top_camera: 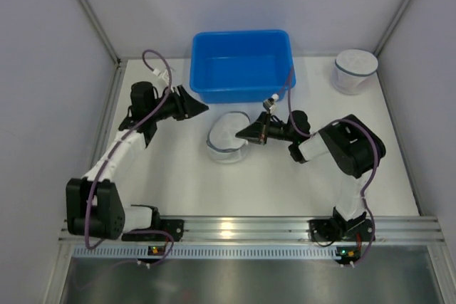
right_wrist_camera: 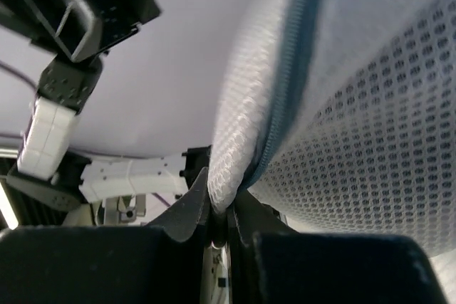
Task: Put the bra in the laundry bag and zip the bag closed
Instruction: Close the laundry bag at the center of the board, then zip the zipper on the laundry bag.
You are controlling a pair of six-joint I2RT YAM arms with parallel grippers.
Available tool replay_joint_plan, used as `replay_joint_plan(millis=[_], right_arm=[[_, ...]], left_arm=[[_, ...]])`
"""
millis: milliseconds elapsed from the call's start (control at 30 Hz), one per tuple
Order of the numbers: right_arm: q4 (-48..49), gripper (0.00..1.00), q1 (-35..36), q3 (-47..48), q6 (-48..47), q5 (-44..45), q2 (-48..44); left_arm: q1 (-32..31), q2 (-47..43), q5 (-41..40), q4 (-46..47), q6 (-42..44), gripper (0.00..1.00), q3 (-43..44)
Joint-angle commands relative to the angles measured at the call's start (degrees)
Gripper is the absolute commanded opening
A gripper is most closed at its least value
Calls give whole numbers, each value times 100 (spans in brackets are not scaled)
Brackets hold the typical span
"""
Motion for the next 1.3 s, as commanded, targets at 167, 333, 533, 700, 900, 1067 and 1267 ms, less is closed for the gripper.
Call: replay_joint_plan(millis=[167,333,533,700,900,1067,1267], right_arm=[[227,0,565,107,276,1624,-172],[-878,0,908,475,496,2511,-137],[-1294,0,1303,915,558,3031,127],[-1910,0,1444,1540,478,3321,452],[-2112,0,1585,1811,557,3567,619],[-2402,0,1611,1891,637,3620,663],[-2569,0,1690,2040,795,3611,733]], left_arm=[[-177,-2209,-1673,-2751,3462,51,-203],[-862,-2825,-2436,-3131,3779,50,-643],[-2031,-2510,-2859,-3123,3683,48,-634],[-2534,-1868,-3668,-3096,2979,46,-485],[-2885,-1253,-4784,-3079,1521,38,-362],[-3158,-998,-5802,-2851,1002,45,-230],[-3158,-594,-6251,-2507,826,49,-107]])
